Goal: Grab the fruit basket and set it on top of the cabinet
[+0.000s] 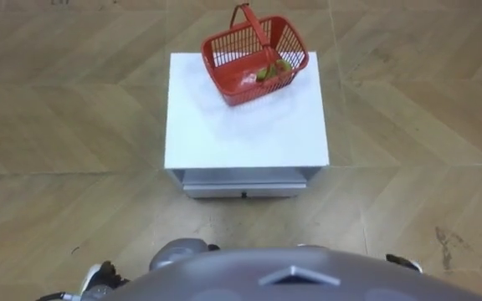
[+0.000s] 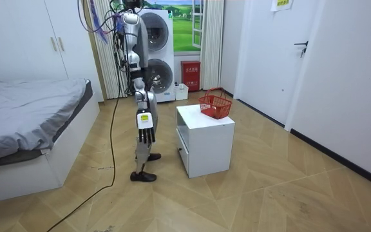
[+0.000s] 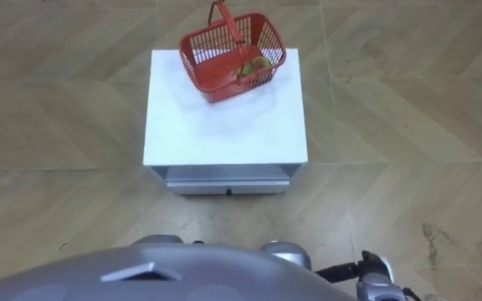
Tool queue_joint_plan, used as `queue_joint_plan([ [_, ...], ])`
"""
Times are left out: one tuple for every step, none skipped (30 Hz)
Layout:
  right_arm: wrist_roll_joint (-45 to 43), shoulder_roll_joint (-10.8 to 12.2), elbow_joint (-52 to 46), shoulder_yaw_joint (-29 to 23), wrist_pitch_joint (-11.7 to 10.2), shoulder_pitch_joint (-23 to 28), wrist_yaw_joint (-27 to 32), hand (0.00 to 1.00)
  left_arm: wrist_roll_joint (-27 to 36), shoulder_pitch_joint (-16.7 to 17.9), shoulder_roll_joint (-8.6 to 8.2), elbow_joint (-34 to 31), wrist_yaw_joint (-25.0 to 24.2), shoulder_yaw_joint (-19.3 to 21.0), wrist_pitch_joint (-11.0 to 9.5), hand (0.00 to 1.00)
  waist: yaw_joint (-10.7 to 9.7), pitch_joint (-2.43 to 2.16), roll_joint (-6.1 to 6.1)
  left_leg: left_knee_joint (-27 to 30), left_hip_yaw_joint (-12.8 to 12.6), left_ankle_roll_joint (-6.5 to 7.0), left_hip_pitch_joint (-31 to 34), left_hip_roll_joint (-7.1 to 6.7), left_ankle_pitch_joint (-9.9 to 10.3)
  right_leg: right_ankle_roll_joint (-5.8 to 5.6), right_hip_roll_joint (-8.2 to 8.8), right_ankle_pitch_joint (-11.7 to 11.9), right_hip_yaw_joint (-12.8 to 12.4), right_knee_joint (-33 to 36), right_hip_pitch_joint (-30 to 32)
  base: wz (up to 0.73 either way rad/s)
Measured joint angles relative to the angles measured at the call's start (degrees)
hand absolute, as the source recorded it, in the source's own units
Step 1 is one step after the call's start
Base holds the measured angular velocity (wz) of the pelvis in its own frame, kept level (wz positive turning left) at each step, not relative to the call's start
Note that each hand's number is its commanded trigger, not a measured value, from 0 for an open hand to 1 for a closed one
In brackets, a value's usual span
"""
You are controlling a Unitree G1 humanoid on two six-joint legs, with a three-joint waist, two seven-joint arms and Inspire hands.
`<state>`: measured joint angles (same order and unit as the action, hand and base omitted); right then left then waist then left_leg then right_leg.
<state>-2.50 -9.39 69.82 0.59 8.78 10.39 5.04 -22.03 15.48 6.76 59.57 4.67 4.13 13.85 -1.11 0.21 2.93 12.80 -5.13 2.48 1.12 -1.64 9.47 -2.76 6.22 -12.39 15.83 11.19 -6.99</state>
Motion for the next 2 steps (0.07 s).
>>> queue_joint_plan([
  [-0.43,0.0,0.24,0.0,0.84,0.22,-0.82,0.0,0.0,0.03,-0.11,0.0,-0.56,0.02,0.16,0.0,0.04,-0.06,0.04,0.01,0.13,-0.06,-0.3,-0.01,0.01,0.0,-0.08,0.0,0.03,-0.35,-0.36,0.07],
  [-0.43,0.0,0.34,0.0,1.53,0.23,-1.44,0.0,-0.01,0.01,-0.28,0.01,-1.1,0.05,0.35,0.0,0.1,-0.05,0.01,0.01,0.31,-0.14,-0.5,0.0,-0.03,0.01,-0.14,0.0,0.05,-0.44,-0.64,0.0],
])
